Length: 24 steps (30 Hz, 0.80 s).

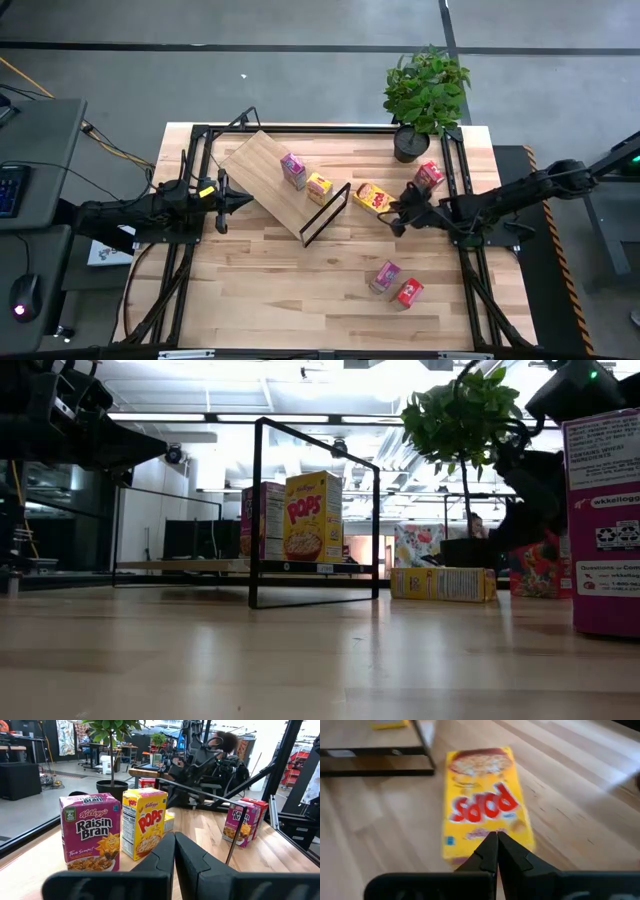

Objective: Stack cereal on shelf
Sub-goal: Put the yellow cereal on the shelf aligned with the other yellow cereal box

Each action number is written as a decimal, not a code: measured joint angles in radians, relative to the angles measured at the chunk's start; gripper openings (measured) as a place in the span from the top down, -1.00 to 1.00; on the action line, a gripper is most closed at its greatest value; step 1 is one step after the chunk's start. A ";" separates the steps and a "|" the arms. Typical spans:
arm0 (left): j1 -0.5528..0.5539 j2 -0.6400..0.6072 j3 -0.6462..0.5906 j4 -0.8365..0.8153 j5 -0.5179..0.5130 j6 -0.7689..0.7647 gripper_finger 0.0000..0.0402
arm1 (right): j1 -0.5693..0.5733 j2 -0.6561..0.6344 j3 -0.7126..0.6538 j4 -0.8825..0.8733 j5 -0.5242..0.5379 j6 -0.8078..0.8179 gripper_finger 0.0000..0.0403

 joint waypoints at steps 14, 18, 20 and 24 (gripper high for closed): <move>0.000 0.000 0.000 0.000 0.000 0.000 0.98 | 0.000 0.098 0.000 0.081 0.014 0.042 1.00; 0.000 0.000 0.000 0.000 0.000 0.000 0.98 | 0.000 0.151 0.000 0.127 -0.002 0.024 1.00; 0.000 0.000 0.000 0.000 0.000 0.000 0.98 | 0.000 0.168 0.000 0.131 -0.001 0.026 1.00; 0.000 0.000 0.000 0.000 0.000 0.000 0.98 | 0.000 0.172 0.000 0.131 0.002 0.026 1.00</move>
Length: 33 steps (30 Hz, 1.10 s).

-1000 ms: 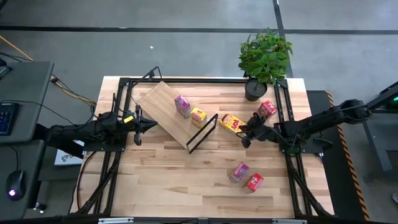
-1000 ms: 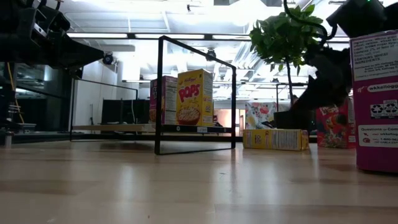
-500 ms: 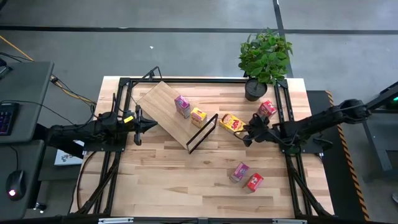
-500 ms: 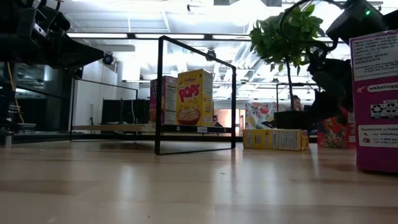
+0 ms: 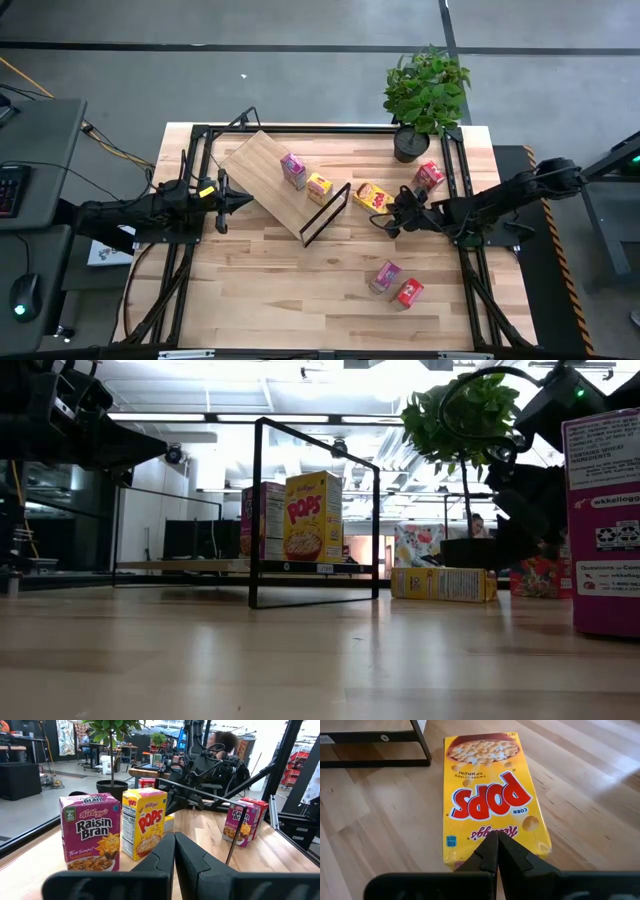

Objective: Stack cereal on shelf
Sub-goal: Put the yellow cereal on the shelf aligned with the other yellow cereal box

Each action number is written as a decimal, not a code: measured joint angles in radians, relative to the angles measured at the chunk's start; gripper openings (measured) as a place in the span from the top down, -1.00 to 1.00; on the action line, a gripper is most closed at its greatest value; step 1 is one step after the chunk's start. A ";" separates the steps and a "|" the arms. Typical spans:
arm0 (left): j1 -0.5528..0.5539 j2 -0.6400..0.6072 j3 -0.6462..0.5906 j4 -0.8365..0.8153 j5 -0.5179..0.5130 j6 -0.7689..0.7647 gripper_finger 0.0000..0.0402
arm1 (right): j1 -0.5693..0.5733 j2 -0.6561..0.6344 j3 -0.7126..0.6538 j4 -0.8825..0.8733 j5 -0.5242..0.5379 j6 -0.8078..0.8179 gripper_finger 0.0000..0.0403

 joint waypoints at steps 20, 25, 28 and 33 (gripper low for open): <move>0.000 0.000 0.000 0.000 0.000 0.000 0.98 | 0.067 -0.087 0.000 -0.026 -0.014 0.033 1.00; 0.000 0.000 0.000 0.000 0.000 0.000 0.98 | 0.099 -0.087 0.000 0.011 -0.023 0.037 1.00; 0.000 0.000 0.000 0.000 0.000 0.000 0.98 | 0.105 -0.087 0.000 0.015 -0.025 0.039 1.00; 0.000 0.000 0.000 0.000 0.000 0.000 0.98 | 0.105 -0.056 0.000 0.017 -0.047 0.049 1.00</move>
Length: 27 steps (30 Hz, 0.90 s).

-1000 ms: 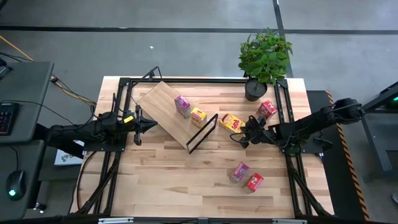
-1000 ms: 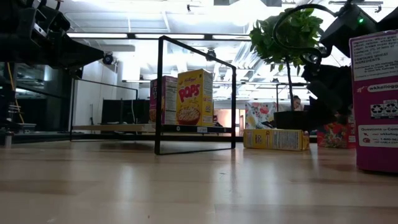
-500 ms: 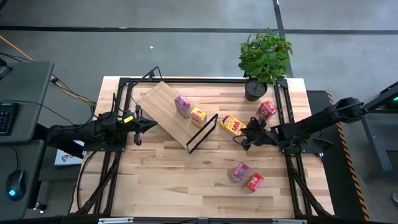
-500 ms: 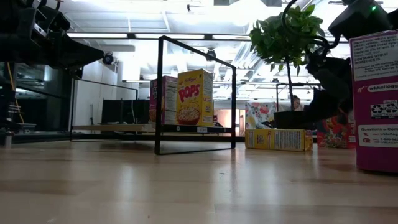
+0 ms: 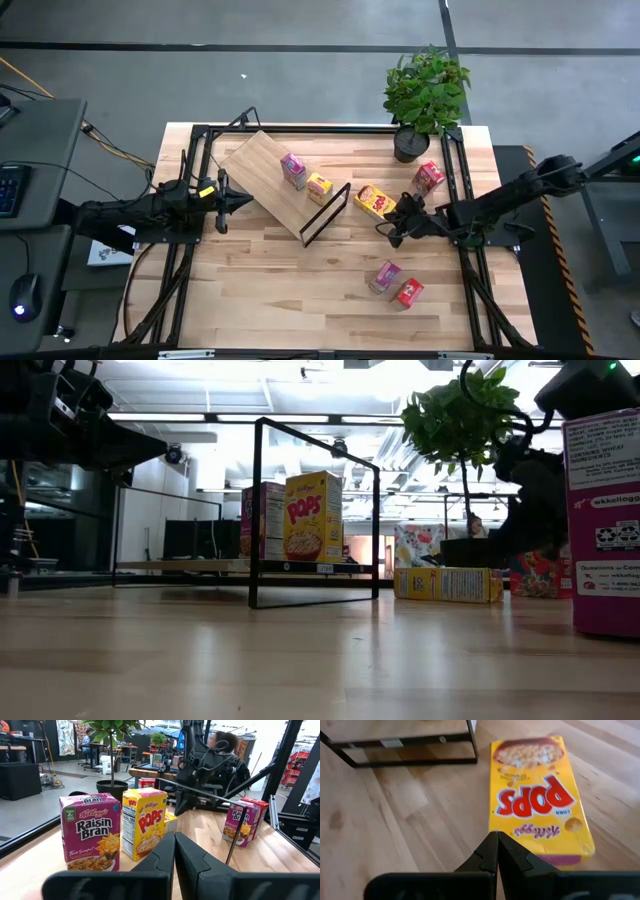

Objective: Stack cereal on shelf
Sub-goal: Put the yellow cereal on the shelf aligned with the other yellow cereal box

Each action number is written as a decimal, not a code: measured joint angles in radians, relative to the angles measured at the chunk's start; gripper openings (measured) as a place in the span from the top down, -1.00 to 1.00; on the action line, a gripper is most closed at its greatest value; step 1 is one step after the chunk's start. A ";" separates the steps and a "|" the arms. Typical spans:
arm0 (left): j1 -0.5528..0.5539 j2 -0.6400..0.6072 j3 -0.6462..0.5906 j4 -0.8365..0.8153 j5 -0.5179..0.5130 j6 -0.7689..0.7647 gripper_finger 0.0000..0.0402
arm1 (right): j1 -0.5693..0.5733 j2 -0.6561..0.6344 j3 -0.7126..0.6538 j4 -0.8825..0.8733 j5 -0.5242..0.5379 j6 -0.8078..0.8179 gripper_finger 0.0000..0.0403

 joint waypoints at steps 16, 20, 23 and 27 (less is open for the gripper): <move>0.000 0.000 0.000 0.000 0.000 0.000 0.98 | 0.028 0.064 0.003 -0.032 0.002 0.006 1.00; 0.000 0.000 0.000 0.000 0.000 0.000 0.98 | 0.078 0.064 0.003 -0.077 0.027 0.049 1.00; 0.000 0.000 0.000 0.000 0.000 0.000 0.98 | 0.108 0.070 -0.005 -0.112 0.033 0.080 1.00; 0.000 0.000 0.000 0.000 0.000 0.000 0.98 | 0.130 0.067 -0.001 -0.135 0.045 0.132 1.00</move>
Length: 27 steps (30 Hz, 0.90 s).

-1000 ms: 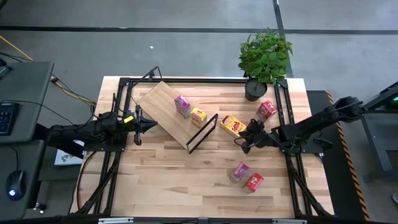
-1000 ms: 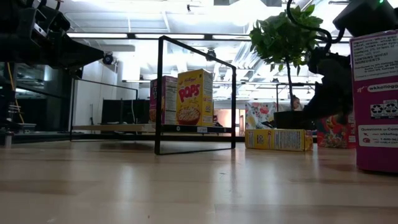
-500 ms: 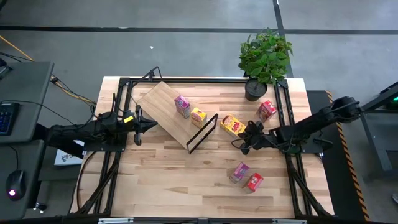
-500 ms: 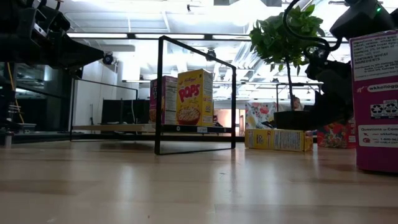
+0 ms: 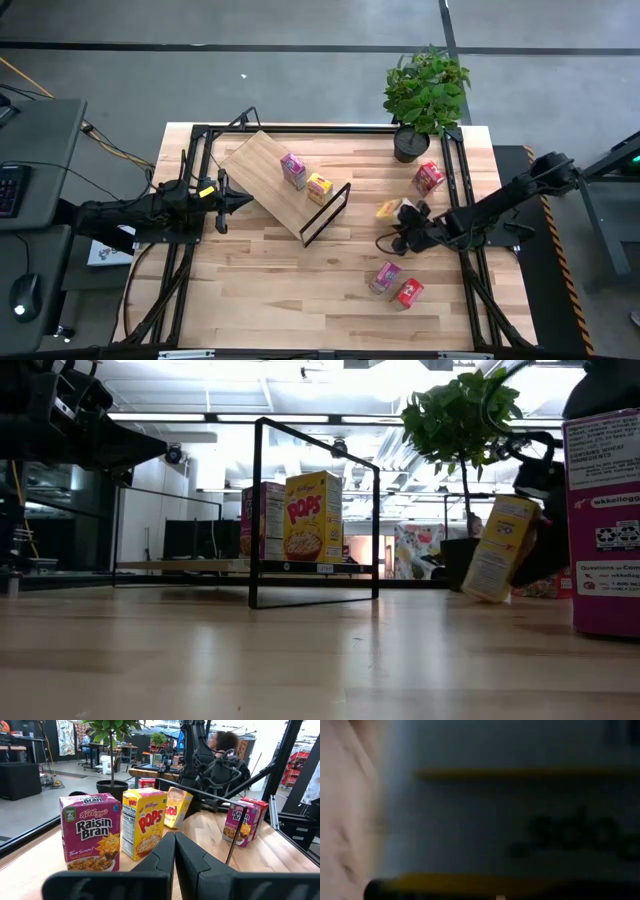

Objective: Stack cereal on shelf
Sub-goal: Put the yellow cereal on the shelf aligned with the other yellow cereal box

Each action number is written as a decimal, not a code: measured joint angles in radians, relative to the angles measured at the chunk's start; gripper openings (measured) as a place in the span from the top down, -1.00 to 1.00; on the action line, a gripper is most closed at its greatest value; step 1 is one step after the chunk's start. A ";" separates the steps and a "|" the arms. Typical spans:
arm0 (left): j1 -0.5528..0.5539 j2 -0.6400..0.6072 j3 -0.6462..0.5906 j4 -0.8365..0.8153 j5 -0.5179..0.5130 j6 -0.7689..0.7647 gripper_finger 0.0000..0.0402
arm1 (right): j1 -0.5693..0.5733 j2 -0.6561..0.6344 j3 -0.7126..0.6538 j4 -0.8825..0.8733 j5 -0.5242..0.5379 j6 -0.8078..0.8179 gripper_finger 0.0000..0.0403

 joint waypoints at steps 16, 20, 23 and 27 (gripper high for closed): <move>0.000 0.000 0.000 0.000 0.000 0.000 0.98 | 0.007 -0.001 0.000 0.079 0.042 -0.040 1.00; 0.000 0.000 0.000 0.000 0.000 0.000 0.98 | 0.007 -0.001 0.000 0.079 0.040 -0.041 1.00; 0.000 0.000 0.000 0.000 0.000 0.000 0.98 | 0.007 -0.002 0.000 0.091 0.040 -0.043 1.00; 0.000 0.000 0.000 0.000 0.000 0.000 0.98 | 0.007 -0.002 0.000 0.128 0.040 -0.059 1.00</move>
